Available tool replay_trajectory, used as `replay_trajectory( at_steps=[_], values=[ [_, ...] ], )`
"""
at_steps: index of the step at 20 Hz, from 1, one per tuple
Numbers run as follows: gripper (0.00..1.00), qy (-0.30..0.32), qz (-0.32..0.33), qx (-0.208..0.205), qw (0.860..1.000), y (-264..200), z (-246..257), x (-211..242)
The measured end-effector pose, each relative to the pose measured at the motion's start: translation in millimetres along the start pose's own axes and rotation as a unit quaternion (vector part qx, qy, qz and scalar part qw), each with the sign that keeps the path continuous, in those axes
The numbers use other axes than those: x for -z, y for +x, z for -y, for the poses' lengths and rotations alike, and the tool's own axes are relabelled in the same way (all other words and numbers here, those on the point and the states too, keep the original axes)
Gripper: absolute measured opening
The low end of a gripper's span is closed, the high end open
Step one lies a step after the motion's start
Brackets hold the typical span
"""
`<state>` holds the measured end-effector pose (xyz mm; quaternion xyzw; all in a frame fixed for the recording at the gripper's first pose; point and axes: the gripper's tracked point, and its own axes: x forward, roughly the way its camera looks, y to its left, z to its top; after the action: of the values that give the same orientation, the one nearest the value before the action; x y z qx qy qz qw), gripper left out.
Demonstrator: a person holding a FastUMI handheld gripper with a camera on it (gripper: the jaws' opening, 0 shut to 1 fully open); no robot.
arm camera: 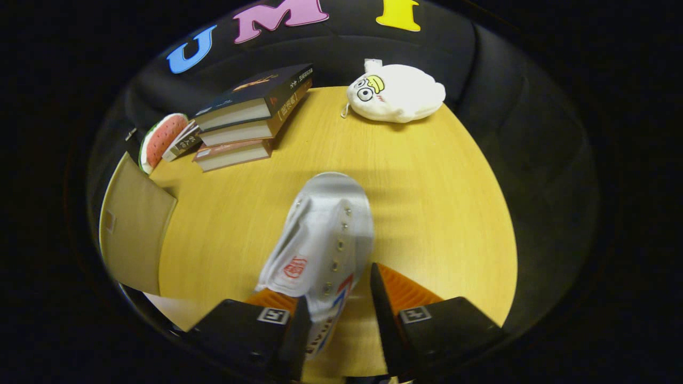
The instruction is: Open the storage box then place both shoes into the box .Put the left shoe in first, then the right shoe, with the right side of both shoes facing outward in a uniform manner.
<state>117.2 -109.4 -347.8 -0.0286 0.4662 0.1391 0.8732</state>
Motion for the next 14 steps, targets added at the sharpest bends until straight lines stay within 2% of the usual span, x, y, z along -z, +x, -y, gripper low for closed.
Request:
replay_trajectory(
  at_steps=[1,2,4,5,8,11,14],
  values=[
    [0.49,0.003,-0.005,0.001,1.000,0,0,2],
    [0.49,0.011,-0.006,0.003,1.000,0,0,2],
    [0.37,0.037,-0.002,0.032,0.999,-2,15,1],
    [0.12,0.054,-0.008,0.029,0.998,0,17,4],
    [0.05,0.100,-0.020,0.009,0.995,-4,18,2],
    [0.05,0.157,-0.030,-0.003,0.987,-16,11,2],
    [0.05,0.180,-0.020,-0.001,0.983,-35,-1,-1]
  ],
)
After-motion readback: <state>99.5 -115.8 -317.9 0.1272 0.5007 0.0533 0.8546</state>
